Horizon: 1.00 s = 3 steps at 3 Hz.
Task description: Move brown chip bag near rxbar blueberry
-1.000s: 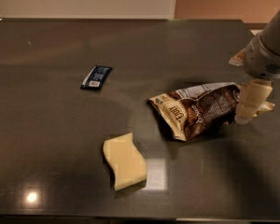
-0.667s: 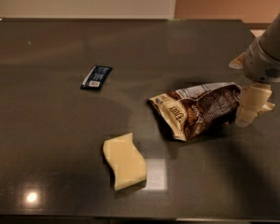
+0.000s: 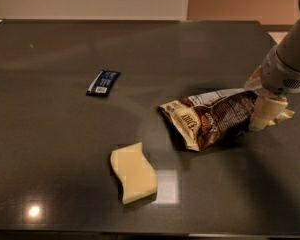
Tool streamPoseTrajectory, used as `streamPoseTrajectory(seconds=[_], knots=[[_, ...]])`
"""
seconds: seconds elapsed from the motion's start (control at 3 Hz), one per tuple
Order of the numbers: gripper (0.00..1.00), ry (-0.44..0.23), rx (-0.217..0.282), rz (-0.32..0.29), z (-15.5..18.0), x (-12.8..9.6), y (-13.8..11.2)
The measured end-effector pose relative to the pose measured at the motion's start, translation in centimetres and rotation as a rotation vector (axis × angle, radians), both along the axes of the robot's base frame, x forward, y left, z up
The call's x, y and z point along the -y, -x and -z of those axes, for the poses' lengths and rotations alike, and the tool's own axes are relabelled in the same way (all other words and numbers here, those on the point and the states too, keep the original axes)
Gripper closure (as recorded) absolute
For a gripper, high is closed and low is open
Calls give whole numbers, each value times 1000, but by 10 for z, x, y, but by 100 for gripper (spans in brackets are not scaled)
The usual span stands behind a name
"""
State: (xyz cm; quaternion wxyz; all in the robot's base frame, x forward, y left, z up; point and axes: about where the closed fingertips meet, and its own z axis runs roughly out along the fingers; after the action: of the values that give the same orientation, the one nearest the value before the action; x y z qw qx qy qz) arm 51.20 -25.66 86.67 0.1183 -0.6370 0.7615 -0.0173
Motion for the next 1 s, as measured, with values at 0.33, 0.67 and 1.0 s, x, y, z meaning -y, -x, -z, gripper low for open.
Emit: streamPoseTrajectory(seconds=[0.33,0.67,1.0], knots=[[53,9,-1,-4,1,2,0],[75,10,5,-20,-6,-2,-6],[98,-2,6,-33,-19,-12,-14]])
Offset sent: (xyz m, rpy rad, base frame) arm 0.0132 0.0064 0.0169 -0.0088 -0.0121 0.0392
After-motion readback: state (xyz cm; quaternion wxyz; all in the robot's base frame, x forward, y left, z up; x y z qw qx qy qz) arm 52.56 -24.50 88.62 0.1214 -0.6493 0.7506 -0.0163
